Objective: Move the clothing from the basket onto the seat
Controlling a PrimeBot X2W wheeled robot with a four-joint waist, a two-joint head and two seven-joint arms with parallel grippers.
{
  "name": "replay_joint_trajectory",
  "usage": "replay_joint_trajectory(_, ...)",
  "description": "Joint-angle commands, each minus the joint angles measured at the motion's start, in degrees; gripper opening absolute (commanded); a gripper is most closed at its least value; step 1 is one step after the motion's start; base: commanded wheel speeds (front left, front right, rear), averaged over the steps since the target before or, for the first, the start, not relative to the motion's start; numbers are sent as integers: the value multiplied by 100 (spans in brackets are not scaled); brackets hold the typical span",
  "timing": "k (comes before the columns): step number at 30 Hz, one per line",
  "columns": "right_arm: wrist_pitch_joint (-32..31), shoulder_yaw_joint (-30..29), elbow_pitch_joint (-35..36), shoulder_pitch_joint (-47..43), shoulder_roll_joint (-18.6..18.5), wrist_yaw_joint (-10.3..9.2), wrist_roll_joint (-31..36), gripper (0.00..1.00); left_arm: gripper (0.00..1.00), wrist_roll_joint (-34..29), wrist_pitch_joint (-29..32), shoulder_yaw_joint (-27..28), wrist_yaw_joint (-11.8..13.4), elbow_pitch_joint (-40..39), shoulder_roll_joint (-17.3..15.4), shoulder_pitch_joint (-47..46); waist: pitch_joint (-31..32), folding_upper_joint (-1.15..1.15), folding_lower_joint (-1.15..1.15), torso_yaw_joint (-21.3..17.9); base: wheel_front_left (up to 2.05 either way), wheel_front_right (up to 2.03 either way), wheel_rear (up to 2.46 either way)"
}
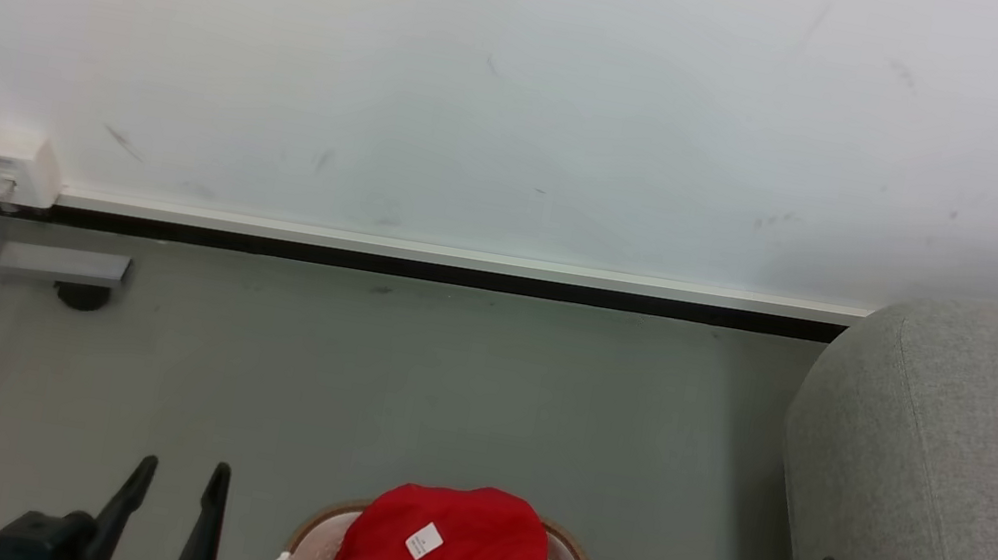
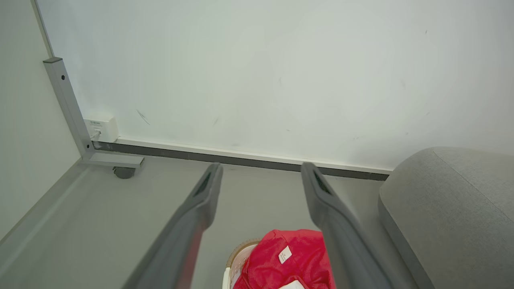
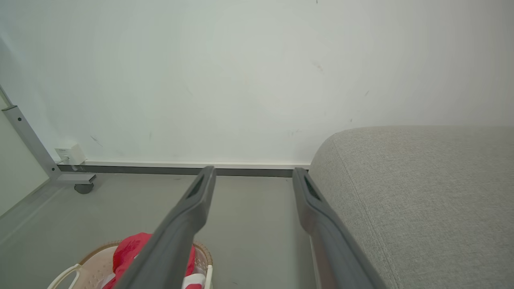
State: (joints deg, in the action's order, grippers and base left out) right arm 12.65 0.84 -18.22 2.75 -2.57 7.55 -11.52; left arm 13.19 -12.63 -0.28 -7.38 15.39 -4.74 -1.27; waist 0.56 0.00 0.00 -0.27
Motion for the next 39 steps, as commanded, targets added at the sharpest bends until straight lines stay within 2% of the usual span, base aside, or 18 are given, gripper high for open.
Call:
replay_joint_trajectory(1,45,21,-35,-24,-47,-10,144,100,100,-187,-49,14,-12,4,-40,4,0,0,0,-1,0,0,0)
replay_joint_trajectory(17,223,91,-267,6,-48,-11,419,100,100,-890,-212,5,-8,12,-34,91,-33,0,0,-47,0,0,0)
replay_joint_trajectory(25,252,222,-254,149,-47,-12,425,100,100,-997,-255,3,-6,9,-44,21,-173,0,0,-253,0,0,0)
replay_joint_trajectory(31,250,275,-103,310,-45,-12,296,100,100,-909,-255,-350,-6,95,-157,-264,-548,0,0,-487,0,0,0)
replay_joint_trajectory(39,249,361,118,689,-42,-12,189,100,100,-731,-255,-1118,-7,620,-417,-1162,-1423,0,0,-818,0,0,0)
